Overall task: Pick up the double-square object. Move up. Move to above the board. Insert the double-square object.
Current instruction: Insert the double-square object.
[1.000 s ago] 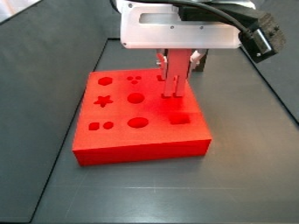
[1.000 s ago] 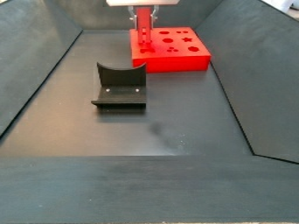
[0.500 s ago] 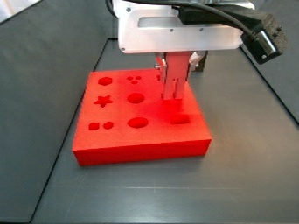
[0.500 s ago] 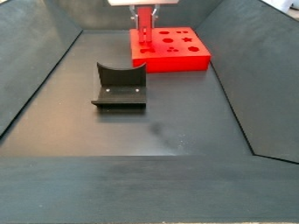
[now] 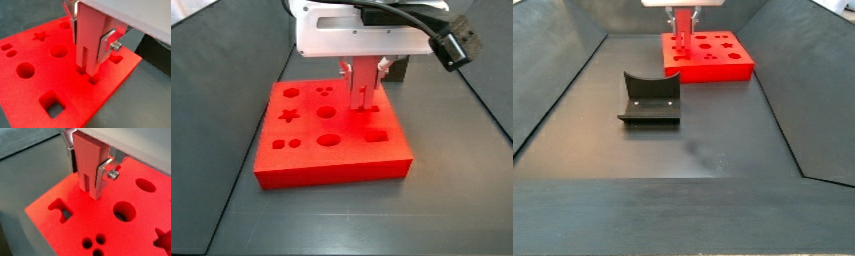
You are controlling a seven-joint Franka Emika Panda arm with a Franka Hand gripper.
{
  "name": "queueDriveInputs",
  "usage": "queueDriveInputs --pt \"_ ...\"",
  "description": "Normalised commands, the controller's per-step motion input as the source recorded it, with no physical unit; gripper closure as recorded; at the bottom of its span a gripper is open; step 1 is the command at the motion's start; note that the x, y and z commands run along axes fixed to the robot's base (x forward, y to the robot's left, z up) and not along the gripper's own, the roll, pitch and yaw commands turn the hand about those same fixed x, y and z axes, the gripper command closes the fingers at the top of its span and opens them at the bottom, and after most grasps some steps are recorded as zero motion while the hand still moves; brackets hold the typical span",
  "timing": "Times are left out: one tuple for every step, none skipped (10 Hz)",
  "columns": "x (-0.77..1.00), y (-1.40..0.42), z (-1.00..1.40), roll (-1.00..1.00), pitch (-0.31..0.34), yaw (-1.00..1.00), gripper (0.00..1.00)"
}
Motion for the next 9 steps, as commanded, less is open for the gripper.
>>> queueDriveInputs --pt "0.29 -0.14 -0.5 0.02 -0.091 0.0 1.0" --pt "0.0 0.0 -0.25 -0.02 -0.073 0.03 1.0" --pt "0.0 0.0 -0.59 0.0 -0.017 0.0 1.0" --pt "0.0 0.0 -0.79 0.01 0.0 0.0 1.0" --pt "-0.06 0.0 -0.73 0.01 -0.01 0.0 1.0" --pt "-0.07 0.0 0.0 0.0 -0.004 0.0 1.0" --pt "-0.06 0.0 0.0 0.0 -0.064 0.0 1.0" --pt "-0.02 0.0 0.0 0.01 0.0 0.0 1.0" --pt "0.0 0.0 0.0 0.0 0.0 0.0 1.0"
